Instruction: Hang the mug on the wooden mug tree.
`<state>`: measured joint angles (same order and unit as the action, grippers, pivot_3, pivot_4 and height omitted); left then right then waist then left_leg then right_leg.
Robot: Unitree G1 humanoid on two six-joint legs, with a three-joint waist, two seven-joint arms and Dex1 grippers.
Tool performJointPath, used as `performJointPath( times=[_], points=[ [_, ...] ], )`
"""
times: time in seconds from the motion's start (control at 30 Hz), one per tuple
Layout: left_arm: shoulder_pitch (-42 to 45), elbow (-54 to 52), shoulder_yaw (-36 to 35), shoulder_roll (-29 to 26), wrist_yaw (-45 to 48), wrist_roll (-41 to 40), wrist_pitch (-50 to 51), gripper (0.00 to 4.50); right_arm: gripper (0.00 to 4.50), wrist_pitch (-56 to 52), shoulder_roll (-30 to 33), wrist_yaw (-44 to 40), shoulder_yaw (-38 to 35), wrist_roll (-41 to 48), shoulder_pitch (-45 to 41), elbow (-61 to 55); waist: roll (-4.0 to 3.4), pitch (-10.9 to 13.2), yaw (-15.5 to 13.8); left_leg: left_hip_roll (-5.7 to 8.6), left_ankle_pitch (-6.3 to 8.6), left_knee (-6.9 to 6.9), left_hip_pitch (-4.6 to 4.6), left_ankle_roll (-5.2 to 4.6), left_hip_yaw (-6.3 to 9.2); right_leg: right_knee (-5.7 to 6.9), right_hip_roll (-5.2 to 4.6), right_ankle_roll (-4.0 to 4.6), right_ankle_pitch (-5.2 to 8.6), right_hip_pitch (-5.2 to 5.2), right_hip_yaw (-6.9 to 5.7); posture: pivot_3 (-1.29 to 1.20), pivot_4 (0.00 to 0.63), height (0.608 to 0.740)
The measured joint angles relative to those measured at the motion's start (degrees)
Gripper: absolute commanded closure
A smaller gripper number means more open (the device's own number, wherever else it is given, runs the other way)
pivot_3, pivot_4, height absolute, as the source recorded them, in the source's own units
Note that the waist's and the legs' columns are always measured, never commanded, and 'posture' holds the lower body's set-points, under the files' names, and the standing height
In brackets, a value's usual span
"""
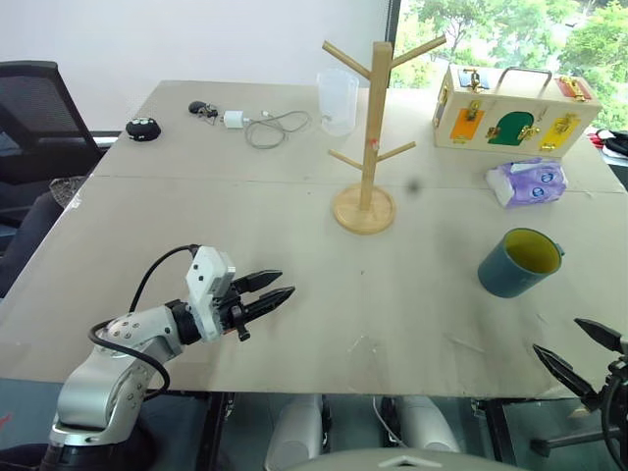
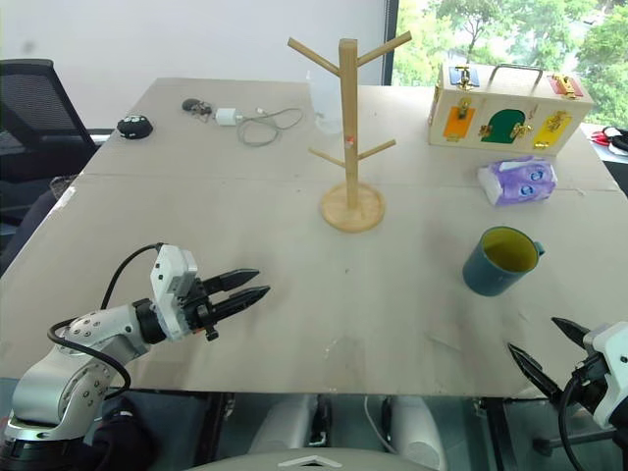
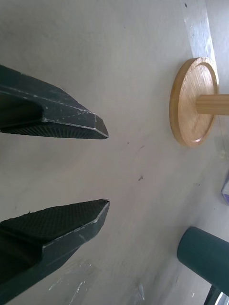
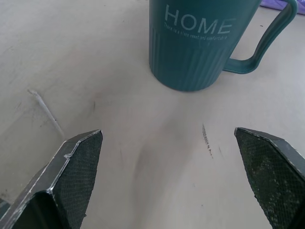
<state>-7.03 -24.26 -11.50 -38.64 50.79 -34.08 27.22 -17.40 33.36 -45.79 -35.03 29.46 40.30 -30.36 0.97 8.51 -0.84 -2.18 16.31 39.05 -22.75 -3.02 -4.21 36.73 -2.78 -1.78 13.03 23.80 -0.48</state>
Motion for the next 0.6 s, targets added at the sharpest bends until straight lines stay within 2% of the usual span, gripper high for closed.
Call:
performJointPath(
  times=[0.13,0.23,0.43,0.6],
  points=[
    [1.79,-0.38,-0.16,-0.47,0.52,-2.49,1.5,2.5,0.0,-4.69,1.3,4.81,0.13,0.15,-5.77,-0.89,0.05,0.07,0.2,0.0,-0.01,0.05,0.0,0.0,-0.07,0.0,-0.03,-0.02,-0.01,0.02,0.0,0.0,0.15,0.74],
    [7.25,-5.22,-0.03,-1.01,1.64,-7.27,2.8,2.5,0.0,-12.66,5.56,11.88,0.15,1.3,-15.05,-4.4,0.02,0.05,0.06,0.02,-0.03,0.14,0.05,0.01,-0.08,0.04,-0.13,-0.03,-0.01,-0.02,-0.11,0.0,0.15,0.74],
    [8.22,-8.26,2.19,-4.64,9.15,-12.81,4.77,2.5,0.0,-19.51,7.41,15.4,0.86,2.67,-22.87,-2.5,0.0,0.02,-0.04,0.05,-0.02,0.02,-0.04,0.01,0.01,0.03,0.29,0.0,-0.01,0.0,-0.17,0.0,0.15,0.74],
    [9.44,-9.85,3.2,-4.99,10.35,-14.51,5.21,2.5,0.0,-21.11,7.4,15.95,2.1,2.46,-25.6,0.49,0.02,0.03,-0.03,0.08,-0.02,0.02,-0.05,0.0,-0.04,0.0,0.31,-0.08,0.03,-0.02,-0.18,0.0,0.15,0.74]
  ],
)
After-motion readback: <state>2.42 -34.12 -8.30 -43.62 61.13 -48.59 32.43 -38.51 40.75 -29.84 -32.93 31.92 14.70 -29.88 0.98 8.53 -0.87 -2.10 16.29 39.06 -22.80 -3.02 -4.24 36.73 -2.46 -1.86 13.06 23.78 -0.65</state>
